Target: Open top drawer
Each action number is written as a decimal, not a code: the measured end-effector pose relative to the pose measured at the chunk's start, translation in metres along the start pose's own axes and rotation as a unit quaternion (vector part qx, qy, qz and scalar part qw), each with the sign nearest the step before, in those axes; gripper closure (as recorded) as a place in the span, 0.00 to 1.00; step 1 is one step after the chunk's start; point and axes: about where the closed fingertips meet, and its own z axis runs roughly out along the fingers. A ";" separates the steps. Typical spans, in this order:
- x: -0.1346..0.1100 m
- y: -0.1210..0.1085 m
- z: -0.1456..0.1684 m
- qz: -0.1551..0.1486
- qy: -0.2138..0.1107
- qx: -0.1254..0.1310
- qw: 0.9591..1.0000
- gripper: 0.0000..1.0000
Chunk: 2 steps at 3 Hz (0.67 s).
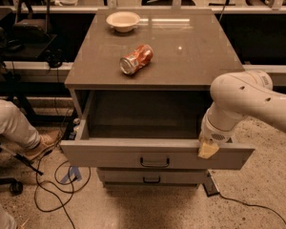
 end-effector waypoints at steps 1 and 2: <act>-0.002 0.004 0.006 -0.016 0.014 -0.014 1.000 0.01; -0.001 0.014 0.010 -0.027 0.029 -0.036 0.999 0.00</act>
Offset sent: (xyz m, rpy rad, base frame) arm -0.0121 0.0086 -0.0153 -0.0567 0.1051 0.0799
